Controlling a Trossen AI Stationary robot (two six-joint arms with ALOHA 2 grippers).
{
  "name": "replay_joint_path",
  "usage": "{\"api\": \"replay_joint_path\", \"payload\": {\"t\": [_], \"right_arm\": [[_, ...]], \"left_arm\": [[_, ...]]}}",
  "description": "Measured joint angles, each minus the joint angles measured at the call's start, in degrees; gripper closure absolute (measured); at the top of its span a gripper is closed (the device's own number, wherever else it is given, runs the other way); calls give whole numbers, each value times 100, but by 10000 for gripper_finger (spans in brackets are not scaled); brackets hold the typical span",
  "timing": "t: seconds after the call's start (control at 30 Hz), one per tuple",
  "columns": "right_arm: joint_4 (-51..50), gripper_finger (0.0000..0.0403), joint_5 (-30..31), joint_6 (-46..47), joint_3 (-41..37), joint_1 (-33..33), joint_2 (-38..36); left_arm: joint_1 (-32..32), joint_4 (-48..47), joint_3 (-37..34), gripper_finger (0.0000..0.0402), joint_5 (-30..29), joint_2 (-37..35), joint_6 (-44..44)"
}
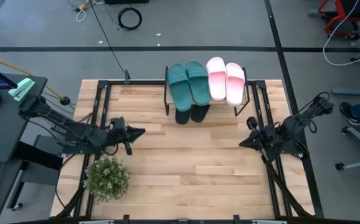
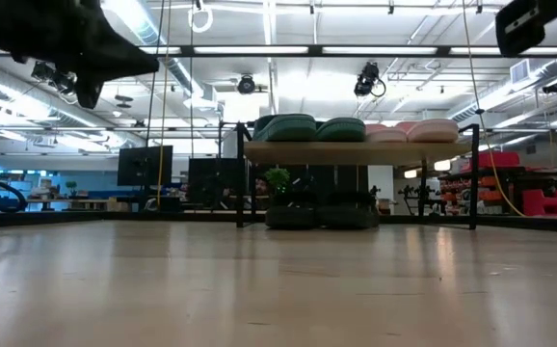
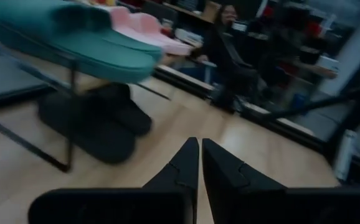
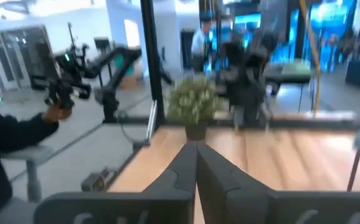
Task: Pick and place slides into the shelf
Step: Return to Home Position
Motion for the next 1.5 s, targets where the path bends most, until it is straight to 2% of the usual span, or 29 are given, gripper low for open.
{"api": "replay_joint_path", "payload": {"t": [0.13,0.27,0.47,0.7,0.97,1.27,1.5], "right_arm": [[-215,389,7,-350,121,0,-536],[-805,388,9,-230,111,0,-1089],[-740,387,-2,-260,-107,0,-1351],[-609,388,98,-49,-383,0,-1351],[280,389,115,-79,-1044,0,-1351],[860,389,185,143,-1549,0,-1349],[644,389,650,507,-1669,0,-1335]], "left_arm": [[392,-168,-26,381,43,-435,460],[616,-178,-24,377,67,-948,1015],[815,-564,-24,366,64,-1545,1032],[1020,-1233,-24,372,69,-1479,310],[1024,-1267,-24,381,72,-1437,341],[1024,-425,-753,366,71,-1399,-163],[1024,-244,-1042,373,70,-1399,-215]]}}
